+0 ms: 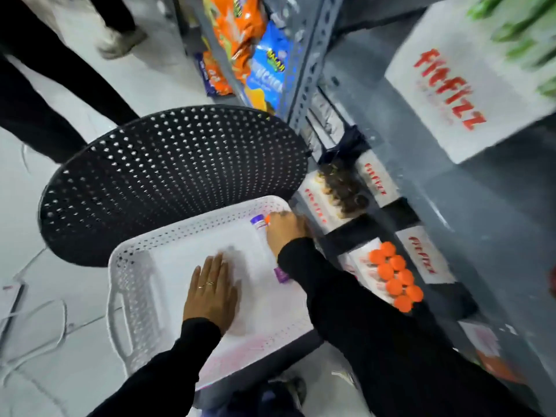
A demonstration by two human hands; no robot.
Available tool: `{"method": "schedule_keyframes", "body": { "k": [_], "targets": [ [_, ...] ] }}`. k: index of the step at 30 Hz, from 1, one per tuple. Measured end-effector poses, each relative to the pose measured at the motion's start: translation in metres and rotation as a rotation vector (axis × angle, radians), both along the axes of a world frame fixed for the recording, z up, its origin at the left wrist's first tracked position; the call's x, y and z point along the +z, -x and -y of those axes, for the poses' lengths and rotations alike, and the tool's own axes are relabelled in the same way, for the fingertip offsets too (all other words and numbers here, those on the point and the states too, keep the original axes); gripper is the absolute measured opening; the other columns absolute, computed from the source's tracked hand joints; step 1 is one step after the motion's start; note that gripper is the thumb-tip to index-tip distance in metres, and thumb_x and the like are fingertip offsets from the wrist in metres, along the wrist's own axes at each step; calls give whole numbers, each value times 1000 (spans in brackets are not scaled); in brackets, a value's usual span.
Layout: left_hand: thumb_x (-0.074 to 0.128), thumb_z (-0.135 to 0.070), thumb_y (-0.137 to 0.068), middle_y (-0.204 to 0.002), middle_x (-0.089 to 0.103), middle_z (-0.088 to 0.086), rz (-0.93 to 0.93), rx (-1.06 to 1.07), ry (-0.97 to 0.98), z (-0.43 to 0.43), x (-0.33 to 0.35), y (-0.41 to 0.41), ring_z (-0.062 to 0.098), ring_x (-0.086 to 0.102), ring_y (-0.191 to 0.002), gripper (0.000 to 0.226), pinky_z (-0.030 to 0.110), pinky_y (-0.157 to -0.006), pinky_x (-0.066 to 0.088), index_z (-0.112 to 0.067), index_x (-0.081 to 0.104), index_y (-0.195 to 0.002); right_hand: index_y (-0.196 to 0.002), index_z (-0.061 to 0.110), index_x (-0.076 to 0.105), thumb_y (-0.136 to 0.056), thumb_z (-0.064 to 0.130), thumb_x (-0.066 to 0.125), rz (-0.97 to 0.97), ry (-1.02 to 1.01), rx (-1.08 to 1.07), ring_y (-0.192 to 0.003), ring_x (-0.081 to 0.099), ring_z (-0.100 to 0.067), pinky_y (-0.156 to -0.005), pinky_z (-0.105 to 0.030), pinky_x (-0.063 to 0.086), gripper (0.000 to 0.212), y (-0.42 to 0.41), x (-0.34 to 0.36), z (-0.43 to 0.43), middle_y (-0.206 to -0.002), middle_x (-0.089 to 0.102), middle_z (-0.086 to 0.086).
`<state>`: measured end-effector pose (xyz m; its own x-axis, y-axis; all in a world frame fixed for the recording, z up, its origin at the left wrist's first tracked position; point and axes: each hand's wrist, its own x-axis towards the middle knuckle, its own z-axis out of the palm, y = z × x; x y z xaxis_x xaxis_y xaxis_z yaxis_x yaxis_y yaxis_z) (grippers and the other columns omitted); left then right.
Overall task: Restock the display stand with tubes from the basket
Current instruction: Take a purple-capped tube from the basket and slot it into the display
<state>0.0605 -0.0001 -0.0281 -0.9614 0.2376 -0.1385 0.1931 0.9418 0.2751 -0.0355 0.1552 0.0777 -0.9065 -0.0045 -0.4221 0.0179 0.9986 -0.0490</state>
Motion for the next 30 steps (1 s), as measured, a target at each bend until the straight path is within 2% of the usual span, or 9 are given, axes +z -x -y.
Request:
{"method": "schedule_keyframes", "body": {
  "k": [2,6,9,13,19,24,30],
  "targets": [
    [7,-39,-99,-133,48,24,41,-5,20,5,-12,2,37,44,-124,69,35,-112,3,8,51,-124,-126,4,53,-96,10,40,36,1,6,-121,52,-33,-98,-40,44,33,14,-24,7,-130,58,-15],
    [10,-36,-100,-139,43,21,44,-25,8,8,-32,-1,28,21,-136,63,41,-111,10,7,45,-129,-132,6,45,-97,29,45,44,57,-41,-132,35,-32,-108,-40,35,42,30,-51,20,-138,49,-13],
    [12,-34,-99,-141,40,20,11,-11,19,8,-40,-6,31,26,-133,61,44,-111,14,6,44,-131,-135,1,40,-96,29,47,74,-41,9,-134,32,-36,-109,-46,31,48,35,-64,32,-138,49,-17],
    [13,-35,-98,-142,38,19,-14,-4,46,10,-42,-7,30,25,-134,61,44,-111,16,5,43,-133,-131,-3,45,-93,12,43,38,-141,46,-130,36,-39,-100,-48,39,40,35,-72,41,-125,60,-19],
    [17,-34,-98,-143,37,19,-24,-1,69,10,-43,-8,31,27,-134,59,45,-111,19,5,44,-132,-132,-1,42,-92,8,39,13,-99,122,-129,35,-41,-105,-49,33,41,30,-73,43,-130,55,-21],
    [18,-35,-98,-143,37,20,-38,-17,83,11,-44,-9,32,29,-134,58,46,-111,20,5,43,-132,-121,2,49,-92,2,37,-4,1,152,-120,41,-39,-93,-43,39,31,13,-66,51,-118,62,-17],
    [18,-36,-98,-144,36,19,-27,-5,81,9,-46,-8,29,25,-135,59,44,-112,17,5,41,-133,-121,1,46,-94,0,39,2,53,143,-103,60,-36,-77,-40,52,27,-7,-65,49,-116,59,-16]
  ]
}}
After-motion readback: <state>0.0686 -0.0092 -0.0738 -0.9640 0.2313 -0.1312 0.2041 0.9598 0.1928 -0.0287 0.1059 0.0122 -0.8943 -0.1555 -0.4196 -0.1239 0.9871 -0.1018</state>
